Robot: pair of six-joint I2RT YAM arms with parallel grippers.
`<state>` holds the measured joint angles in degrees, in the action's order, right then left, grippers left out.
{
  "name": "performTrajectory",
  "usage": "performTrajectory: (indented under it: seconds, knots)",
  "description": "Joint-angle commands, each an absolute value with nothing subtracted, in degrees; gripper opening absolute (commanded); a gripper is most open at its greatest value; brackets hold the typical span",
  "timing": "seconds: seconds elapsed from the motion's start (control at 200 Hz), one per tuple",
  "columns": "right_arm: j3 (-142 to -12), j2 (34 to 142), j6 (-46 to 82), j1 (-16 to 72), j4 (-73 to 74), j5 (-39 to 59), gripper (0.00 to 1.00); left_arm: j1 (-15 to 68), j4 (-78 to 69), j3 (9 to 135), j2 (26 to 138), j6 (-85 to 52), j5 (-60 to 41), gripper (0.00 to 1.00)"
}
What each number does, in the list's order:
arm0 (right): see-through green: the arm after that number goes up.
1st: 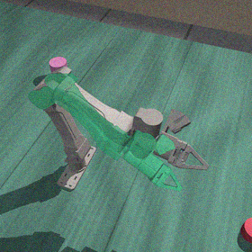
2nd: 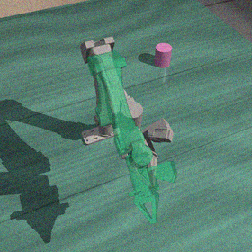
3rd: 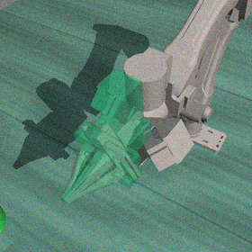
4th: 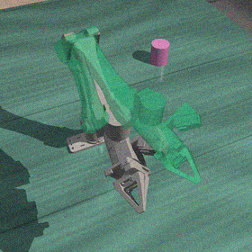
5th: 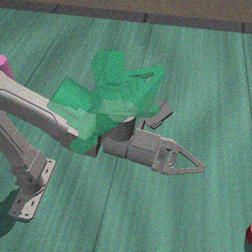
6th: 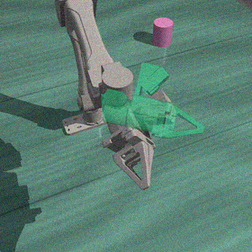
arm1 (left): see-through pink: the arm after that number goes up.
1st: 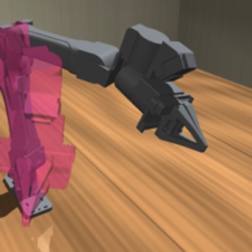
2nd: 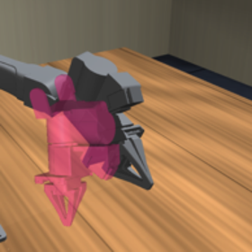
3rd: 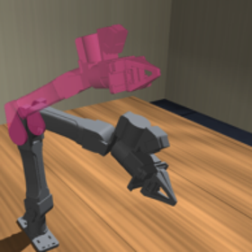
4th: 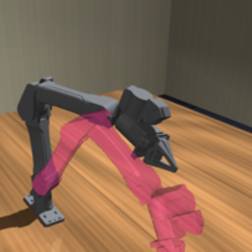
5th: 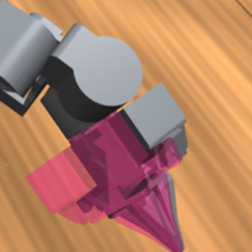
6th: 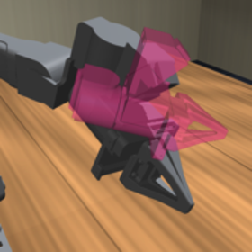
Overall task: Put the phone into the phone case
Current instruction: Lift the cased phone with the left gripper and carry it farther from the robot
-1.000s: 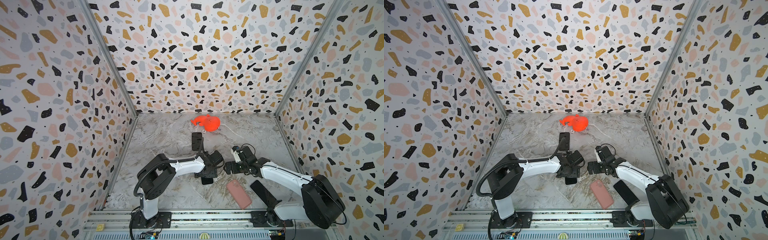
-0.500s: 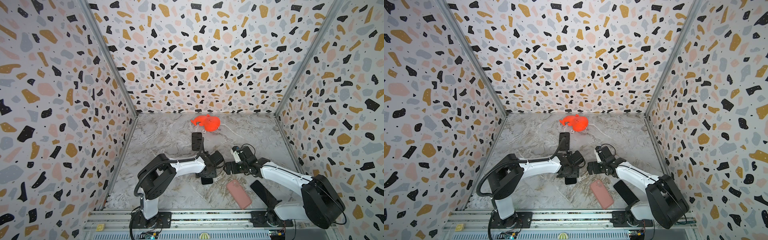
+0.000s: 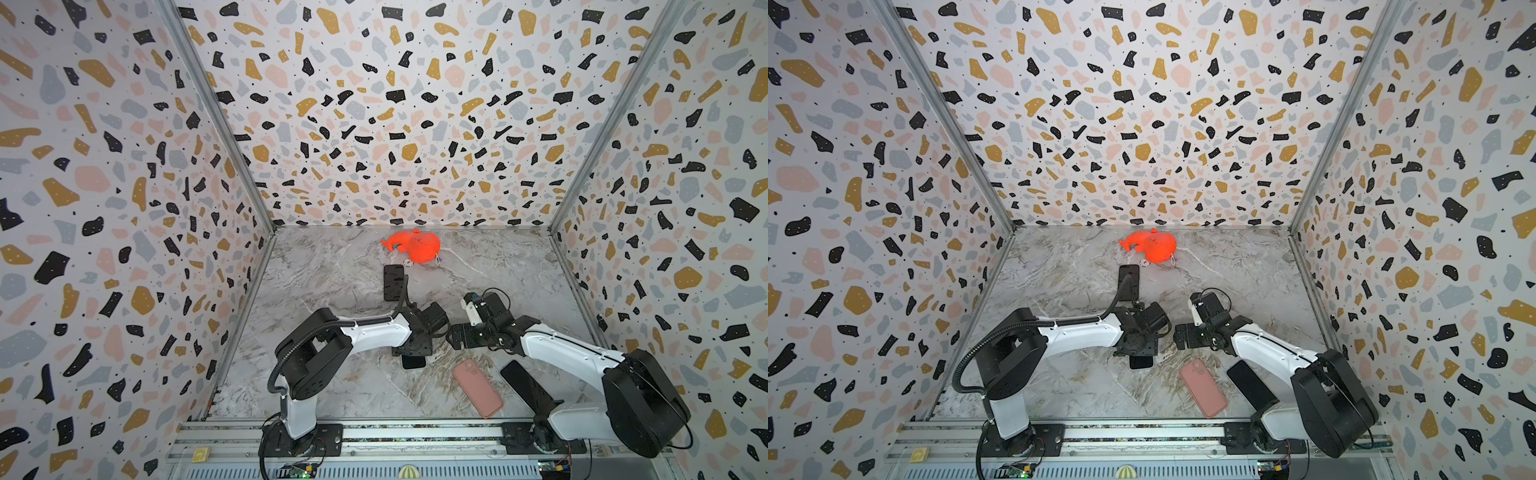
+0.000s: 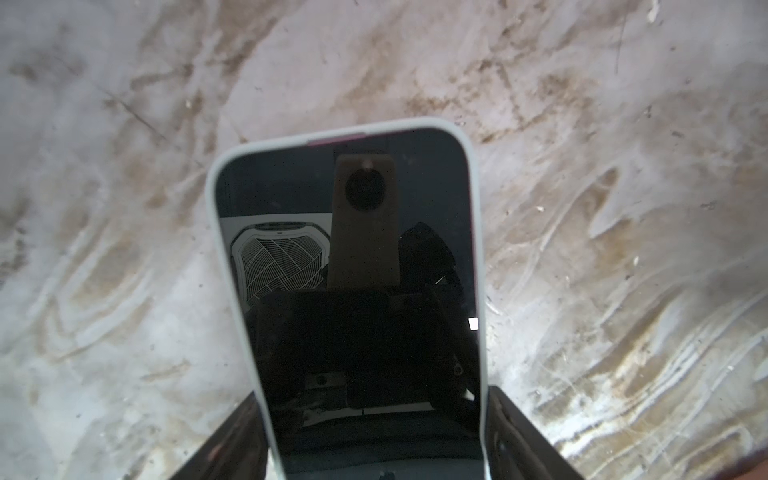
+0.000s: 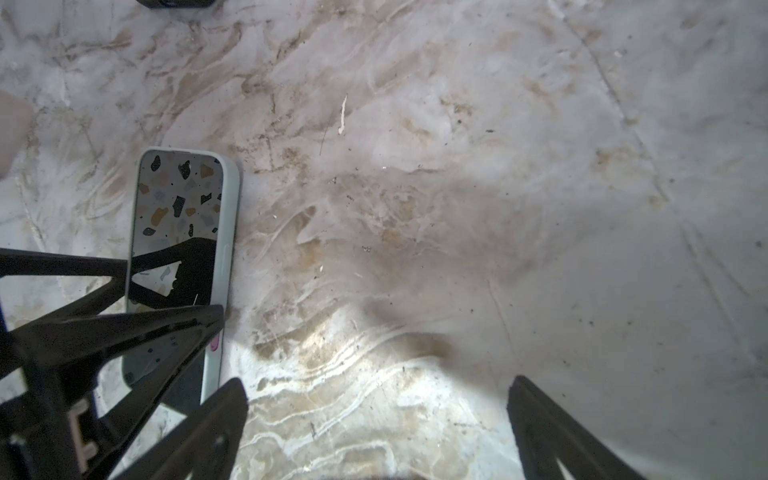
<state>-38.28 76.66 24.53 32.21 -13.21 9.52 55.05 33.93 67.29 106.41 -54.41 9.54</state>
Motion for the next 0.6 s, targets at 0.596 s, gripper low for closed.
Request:
performTrajectory:
  seconds: [0.596]
  knots:
    - [-39.37,76.81,25.57,32.0,-13.54,9.09,0.99,54.45,35.87,66.31,105.38,-47.97,12.9,0.66]
